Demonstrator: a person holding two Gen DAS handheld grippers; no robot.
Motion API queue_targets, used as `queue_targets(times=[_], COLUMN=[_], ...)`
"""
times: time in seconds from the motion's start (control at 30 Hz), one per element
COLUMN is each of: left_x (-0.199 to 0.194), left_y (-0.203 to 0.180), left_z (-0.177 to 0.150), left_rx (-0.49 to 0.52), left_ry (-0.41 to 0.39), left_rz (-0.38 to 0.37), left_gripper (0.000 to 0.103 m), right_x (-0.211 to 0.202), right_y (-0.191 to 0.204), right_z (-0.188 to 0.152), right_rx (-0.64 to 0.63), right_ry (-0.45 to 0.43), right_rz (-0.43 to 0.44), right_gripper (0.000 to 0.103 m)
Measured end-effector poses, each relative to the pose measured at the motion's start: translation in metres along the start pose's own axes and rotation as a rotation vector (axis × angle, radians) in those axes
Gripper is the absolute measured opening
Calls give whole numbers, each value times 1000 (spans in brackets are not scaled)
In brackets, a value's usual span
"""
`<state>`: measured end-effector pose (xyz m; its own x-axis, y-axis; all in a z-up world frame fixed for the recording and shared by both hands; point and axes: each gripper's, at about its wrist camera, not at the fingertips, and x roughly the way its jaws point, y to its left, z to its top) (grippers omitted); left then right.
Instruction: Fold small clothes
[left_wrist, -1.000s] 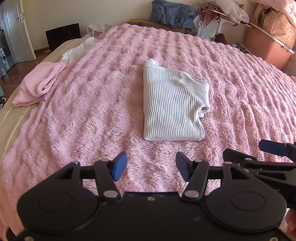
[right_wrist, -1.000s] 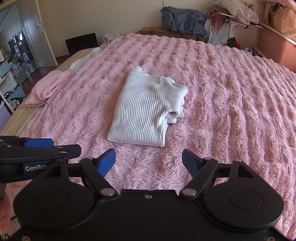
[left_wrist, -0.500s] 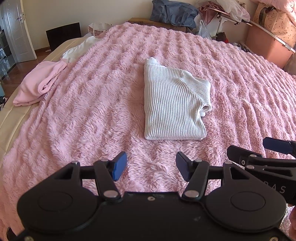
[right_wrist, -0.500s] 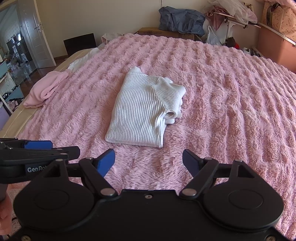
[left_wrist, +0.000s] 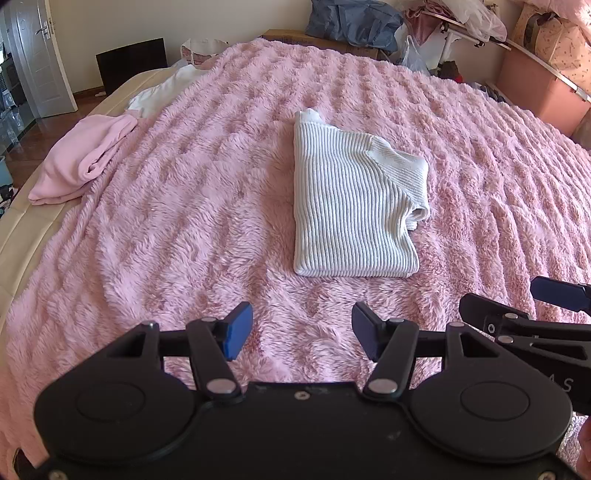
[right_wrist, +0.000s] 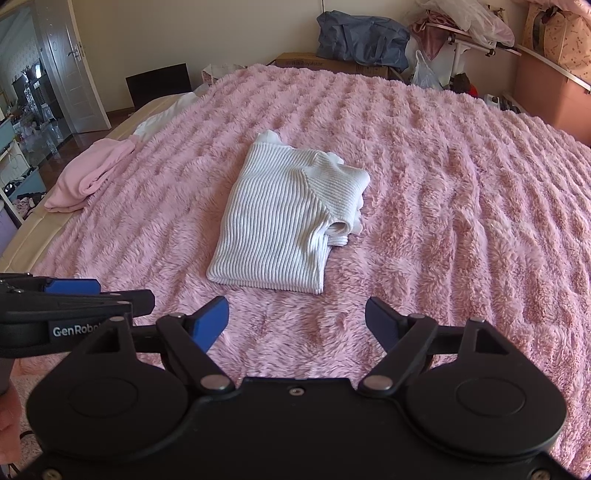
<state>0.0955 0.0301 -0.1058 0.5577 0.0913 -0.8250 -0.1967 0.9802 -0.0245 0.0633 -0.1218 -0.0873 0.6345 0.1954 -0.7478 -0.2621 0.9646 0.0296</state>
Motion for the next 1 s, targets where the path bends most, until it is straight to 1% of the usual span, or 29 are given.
queue_targets(times=[0.2, 1.0], left_x=[0, 2], left_y=[-4, -3], left_z=[1, 2], left_rx=[8, 18], left_ry=[11, 17], left_rz=[14, 12], left_gripper=[63, 64], right_x=[3, 4], right_y=[1, 2], right_z=[-1, 0], right_rx=[1, 0], right_ry=[4, 6], right_rz=[2, 3], right_gripper=[82, 82])
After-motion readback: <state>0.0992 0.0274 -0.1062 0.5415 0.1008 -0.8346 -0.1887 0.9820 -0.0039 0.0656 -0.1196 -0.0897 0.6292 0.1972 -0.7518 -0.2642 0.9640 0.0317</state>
